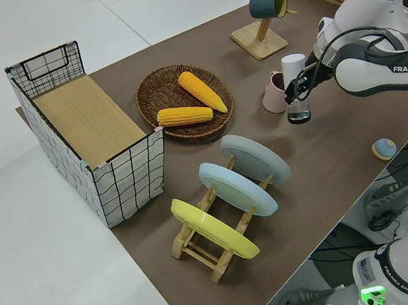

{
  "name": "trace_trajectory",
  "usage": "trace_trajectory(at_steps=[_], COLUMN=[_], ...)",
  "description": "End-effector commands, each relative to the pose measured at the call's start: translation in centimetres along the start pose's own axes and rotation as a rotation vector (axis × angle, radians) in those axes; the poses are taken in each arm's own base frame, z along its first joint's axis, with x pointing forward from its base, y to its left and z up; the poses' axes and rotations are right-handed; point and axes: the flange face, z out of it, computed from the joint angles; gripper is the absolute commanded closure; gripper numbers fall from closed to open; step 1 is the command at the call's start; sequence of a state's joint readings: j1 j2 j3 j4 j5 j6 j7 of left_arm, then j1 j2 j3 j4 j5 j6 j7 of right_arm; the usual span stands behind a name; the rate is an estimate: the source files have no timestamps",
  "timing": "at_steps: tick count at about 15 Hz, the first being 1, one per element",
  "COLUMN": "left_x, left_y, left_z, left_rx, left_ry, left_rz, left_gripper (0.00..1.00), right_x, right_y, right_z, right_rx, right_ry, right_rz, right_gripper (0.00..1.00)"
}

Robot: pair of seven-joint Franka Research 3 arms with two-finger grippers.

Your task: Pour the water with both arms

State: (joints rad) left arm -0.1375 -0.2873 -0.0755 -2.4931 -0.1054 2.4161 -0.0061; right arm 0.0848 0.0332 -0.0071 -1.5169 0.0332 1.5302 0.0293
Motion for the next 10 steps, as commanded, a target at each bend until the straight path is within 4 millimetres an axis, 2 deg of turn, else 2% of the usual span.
trace_trajectory(at_steps=[1, 6, 10], left_x=[1.1, 4.0, 7.0], left_y=[-2.7, -6.7, -10.0], left_z=[-2.7, -7.4, -13.0], left_rx=[0.025, 0.047, 0.068], left_ry=[0.137, 0.258, 0.376], left_rz=[-0.094, -0.171, -0.239], left_gripper=[1.0, 1.0, 1.0], right_x=[-0.4, -0.3, -0.3], right_y=[0.0, 0.0, 0.0], right_z=[-0.5, -0.4, -0.4], right_rx=[0.007, 0.007, 0.007], right_ry=[0.0, -0.002, -0.002], right_rz=[-0.001, -0.001, -0.001], right_gripper=[0.017, 0.015, 0.015])
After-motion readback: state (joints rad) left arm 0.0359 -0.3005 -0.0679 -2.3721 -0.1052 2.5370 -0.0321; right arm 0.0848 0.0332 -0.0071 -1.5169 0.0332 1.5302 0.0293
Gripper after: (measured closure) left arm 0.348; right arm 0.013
